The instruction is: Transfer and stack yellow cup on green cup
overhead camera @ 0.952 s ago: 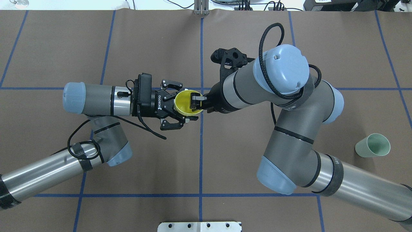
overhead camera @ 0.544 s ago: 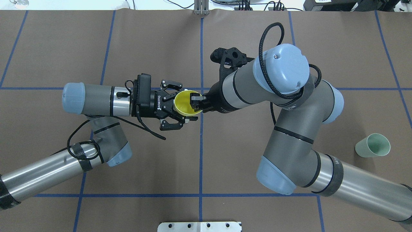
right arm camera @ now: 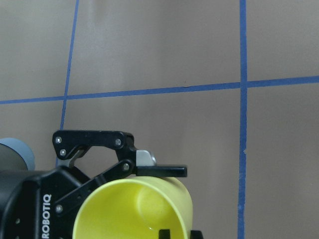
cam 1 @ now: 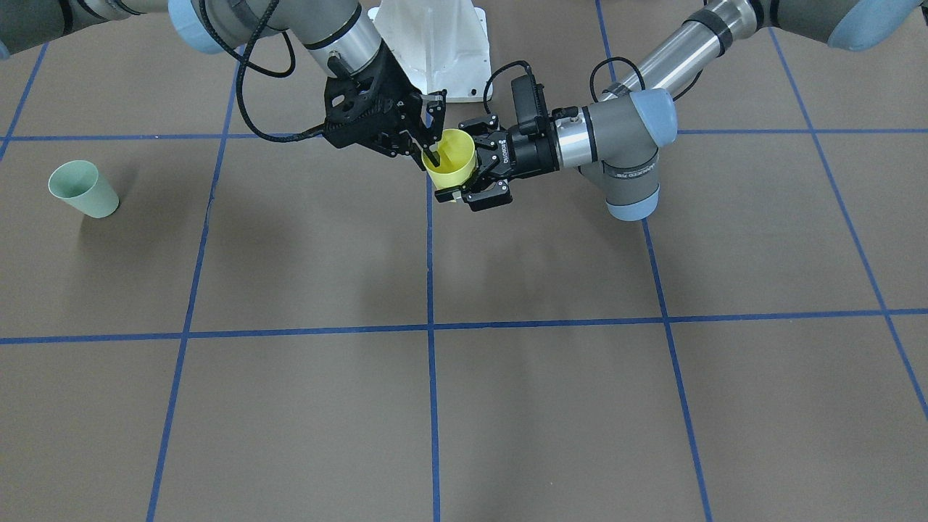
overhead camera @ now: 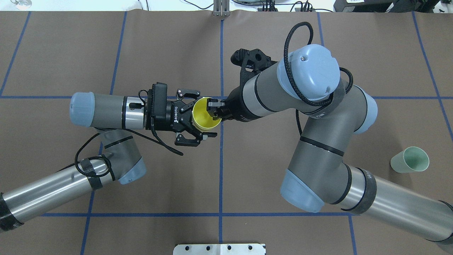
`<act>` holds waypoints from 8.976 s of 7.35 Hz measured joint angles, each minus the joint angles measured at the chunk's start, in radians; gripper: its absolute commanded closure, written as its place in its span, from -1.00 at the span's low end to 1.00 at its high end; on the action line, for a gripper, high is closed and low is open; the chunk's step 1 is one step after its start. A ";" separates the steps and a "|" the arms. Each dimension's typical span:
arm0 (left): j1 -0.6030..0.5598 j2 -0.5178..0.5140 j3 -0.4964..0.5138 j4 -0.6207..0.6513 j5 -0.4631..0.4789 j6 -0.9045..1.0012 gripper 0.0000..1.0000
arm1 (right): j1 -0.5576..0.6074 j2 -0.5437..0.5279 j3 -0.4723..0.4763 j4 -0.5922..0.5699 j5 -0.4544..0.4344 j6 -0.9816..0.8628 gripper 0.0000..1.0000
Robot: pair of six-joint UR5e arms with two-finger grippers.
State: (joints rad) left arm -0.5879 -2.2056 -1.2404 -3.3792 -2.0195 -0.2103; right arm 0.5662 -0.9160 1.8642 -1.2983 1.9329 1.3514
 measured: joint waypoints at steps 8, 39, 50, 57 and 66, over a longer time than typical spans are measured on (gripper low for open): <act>0.000 -0.003 0.005 0.006 0.099 0.000 -1.00 | 0.095 -0.061 0.007 -0.045 0.047 0.019 1.00; -1.075 0.716 -0.508 1.920 -0.313 0.587 -1.00 | 0.776 -0.867 0.238 -0.224 0.472 -1.000 1.00; -1.077 0.718 -0.508 1.911 -0.328 0.588 -1.00 | 0.564 -1.038 0.099 0.299 0.401 -0.698 -0.46; -1.076 0.720 -0.507 1.911 -0.327 0.588 -1.00 | 0.600 -0.988 0.085 0.262 0.399 -0.704 -1.00; -1.077 0.725 -0.499 1.910 -0.327 0.566 -1.00 | 0.976 -0.832 -0.007 -0.354 0.284 -1.373 -1.00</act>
State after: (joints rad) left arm -1.6644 -1.4808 -1.7395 -1.4689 -2.3468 0.3557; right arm 1.5421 -1.7482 1.8570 -1.6520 2.2170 -0.0211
